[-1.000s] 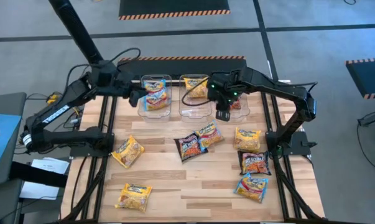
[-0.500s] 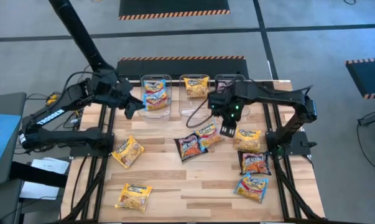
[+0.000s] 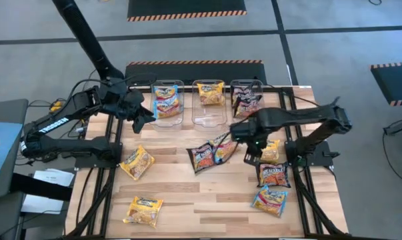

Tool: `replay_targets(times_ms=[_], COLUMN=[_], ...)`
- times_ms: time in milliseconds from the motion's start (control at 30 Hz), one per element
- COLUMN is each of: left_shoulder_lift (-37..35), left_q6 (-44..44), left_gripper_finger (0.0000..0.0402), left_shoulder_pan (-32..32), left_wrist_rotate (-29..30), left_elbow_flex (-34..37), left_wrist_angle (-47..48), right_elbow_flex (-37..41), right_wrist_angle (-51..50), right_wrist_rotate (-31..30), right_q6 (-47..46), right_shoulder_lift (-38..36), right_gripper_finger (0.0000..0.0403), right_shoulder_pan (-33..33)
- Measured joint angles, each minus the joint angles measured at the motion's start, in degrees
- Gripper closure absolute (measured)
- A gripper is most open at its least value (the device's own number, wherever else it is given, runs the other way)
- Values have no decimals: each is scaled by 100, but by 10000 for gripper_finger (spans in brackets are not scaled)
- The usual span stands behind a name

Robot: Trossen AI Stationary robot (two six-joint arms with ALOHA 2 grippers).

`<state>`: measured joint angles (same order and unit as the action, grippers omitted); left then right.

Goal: Sort Maruchan noodles
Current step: Put the yellow noodle pack into the middle transparent bin

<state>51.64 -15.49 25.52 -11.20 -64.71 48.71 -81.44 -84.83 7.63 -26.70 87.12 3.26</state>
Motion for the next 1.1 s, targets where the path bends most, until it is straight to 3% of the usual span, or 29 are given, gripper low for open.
replay_targets(times_ms=[333, 567, 800, 1100], left_shoulder_lift=[0, 0, 0, 0], left_q6=[-20, -73, -155, -171], left_gripper_finger=[270, 270, 270, 270], left_shoulder_pan=[0, 2, 2, 2], left_wrist_rotate=[7, 9, 11, 208], left_elbow_flex=[0, 0, 0, 0], left_wrist_angle=[-7, -12, -13, -17], right_elbow_flex=[895, 1519, 2212, 2866], right_wrist_angle=[884, 912, 888, 1132], right_wrist_rotate=[-1305, -1527, -1461, -1042], right_q6=[-903, -1245, -1389, -1840], right_shoulder_lift=[-2188, -3202, -3547, -3243], right_gripper_finger=[243, 243, 218, 174], right_shoulder_pan=[-65, -535, -966, -1177])
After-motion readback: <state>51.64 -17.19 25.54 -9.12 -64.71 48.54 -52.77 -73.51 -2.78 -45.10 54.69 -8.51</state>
